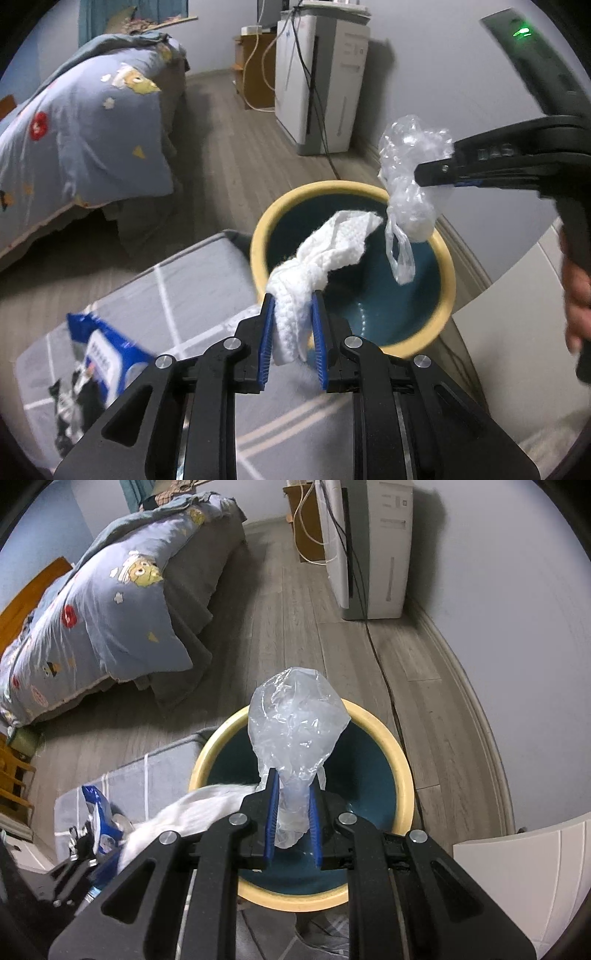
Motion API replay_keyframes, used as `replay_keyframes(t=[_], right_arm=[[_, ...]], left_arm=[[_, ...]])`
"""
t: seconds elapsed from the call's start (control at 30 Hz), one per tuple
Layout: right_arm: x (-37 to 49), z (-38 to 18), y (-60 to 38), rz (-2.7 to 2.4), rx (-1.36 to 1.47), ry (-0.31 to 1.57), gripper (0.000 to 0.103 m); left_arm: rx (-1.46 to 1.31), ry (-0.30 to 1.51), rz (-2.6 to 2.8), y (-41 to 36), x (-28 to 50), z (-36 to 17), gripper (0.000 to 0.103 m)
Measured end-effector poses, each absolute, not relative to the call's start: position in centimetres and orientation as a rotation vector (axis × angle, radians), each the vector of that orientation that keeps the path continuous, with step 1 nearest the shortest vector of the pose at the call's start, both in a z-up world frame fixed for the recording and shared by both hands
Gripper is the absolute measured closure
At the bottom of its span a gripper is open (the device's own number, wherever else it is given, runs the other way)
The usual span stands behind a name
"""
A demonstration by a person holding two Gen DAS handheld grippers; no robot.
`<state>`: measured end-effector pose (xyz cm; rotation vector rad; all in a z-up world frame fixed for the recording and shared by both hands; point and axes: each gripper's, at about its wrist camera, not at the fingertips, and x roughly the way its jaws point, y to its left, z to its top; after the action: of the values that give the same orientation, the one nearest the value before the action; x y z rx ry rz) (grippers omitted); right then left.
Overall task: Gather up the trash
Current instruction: 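Carry the clear bag and white tissue over the wastebasket and release both, then move both tools back to the pile and grasp the black plastic bag with the right gripper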
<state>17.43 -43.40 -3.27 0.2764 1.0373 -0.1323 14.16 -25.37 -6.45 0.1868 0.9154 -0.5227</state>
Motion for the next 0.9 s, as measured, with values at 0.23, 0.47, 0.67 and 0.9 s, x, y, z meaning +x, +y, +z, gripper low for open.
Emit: replay_keyframes(t=[0.23,0.47,0.67,0.9], right_arm=[[17.2,-3.7,-44.9,-0.166,0.328,1.032,0.046],[17.1,-3.3,-45.1,-0.173,0.364,1.009,0.006],[17.3,-3.0,-44.3,-0.195,0.344,1.012,0.006],[17.2,-1.8,-42.2,-0.199,0.298,0.987,0.006]], left_arm=[[0.196,0.888,-0.541,-27.5,16.0,-7.0,0.049],[0.193,0.841,-0.511,-26.9,15.6,-7.0,0.012],[0.206,0.819,-0.465,-24.9,14.6,-6.5,0.009],[0.174,0.817,-0.385,-20.0,14.0,-4.5,0.008]])
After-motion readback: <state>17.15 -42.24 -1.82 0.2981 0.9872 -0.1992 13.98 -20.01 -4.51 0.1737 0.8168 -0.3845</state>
